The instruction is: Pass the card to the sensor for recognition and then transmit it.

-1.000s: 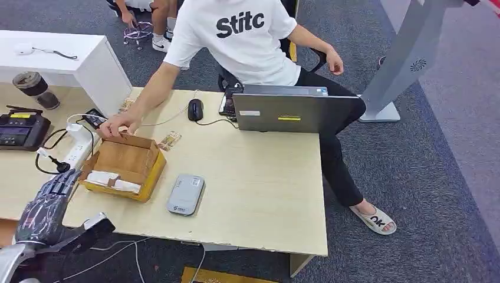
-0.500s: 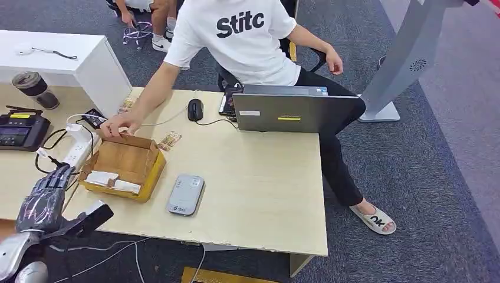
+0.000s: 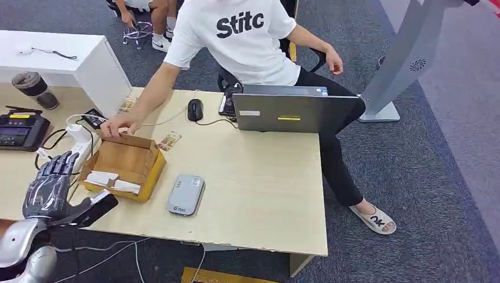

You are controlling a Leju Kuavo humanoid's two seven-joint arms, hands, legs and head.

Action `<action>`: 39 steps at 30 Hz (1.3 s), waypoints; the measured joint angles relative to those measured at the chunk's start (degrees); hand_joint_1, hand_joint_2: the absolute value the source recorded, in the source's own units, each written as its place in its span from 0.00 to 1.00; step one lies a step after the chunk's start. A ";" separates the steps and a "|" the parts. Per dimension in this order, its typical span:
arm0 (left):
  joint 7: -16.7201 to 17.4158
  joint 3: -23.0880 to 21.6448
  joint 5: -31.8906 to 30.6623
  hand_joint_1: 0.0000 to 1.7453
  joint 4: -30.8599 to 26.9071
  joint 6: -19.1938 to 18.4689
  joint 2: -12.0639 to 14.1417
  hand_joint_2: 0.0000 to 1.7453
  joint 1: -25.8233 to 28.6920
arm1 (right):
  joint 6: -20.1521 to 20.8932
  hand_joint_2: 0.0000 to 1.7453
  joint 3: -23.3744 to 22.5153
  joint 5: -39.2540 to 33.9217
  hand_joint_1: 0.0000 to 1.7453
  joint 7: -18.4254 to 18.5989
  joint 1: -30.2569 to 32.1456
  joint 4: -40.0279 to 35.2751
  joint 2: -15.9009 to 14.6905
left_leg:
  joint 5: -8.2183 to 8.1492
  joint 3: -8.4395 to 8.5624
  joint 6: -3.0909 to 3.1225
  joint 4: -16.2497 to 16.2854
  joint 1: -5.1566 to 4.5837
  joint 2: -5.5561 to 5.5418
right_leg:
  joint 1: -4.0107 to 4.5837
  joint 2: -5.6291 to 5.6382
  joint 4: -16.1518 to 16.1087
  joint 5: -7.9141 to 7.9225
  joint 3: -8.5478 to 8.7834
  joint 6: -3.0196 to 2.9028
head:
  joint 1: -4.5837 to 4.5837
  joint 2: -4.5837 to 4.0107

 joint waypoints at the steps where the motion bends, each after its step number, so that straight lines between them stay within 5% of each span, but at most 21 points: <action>1: 0.00 -0.19 -0.11 0.00 0.17 0.00 -0.06 1.00 -0.22 | 0.00 1.00 0.00 0.00 0.00 0.00 0.00 0.00 0.00 | 0.00 0.00 0.00 0.00 0.00 0.00 | 0.00 0.00 0.00 0.00 0.00 0.00 | 0.00 0.00; 32: -1.64 -8.24 2.43 0.00 3.58 -2.49 -1.81 1.00 -3.59 | 0.09 1.00 0.00 1.05 0.00 0.17 -0.06 0.00 0.00 | 0.00 0.00 0.00 0.00 0.00 0.01 | 0.00 0.01 0.00 0.02 -0.03 0.00 | 0.00 0.00; 33: -1.64 -8.35 2.47 0.07 3.67 -2.51 -1.81 1.00 -3.59 | 0.09 1.00 0.00 1.05 0.00 0.18 -0.05 0.00 0.00 | 0.00 0.00 0.00 0.00 0.00 0.02 | 0.00 0.01 0.00 0.02 -0.03 0.00 | 0.00 0.00; 38: -1.49 -8.37 3.39 0.07 4.15 -3.69 -1.70 1.00 -3.66 | 0.09 1.00 0.00 1.14 0.00 0.17 -0.05 0.00 0.00 | 0.00 -0.01 0.00 0.00 0.00 0.01 | 0.00 0.01 0.00 0.02 -0.03 0.00 | 0.00 0.00; 39: -1.49 -8.39 3.45 0.15 4.24 -3.72 -1.66 1.00 -3.66 | 0.09 1.00 0.00 1.14 0.00 0.17 -0.05 0.00 0.00 | 0.00 0.00 0.00 0.00 0.00 0.01 | 0.00 0.01 0.00 0.02 -0.03 0.00 | 0.00 0.00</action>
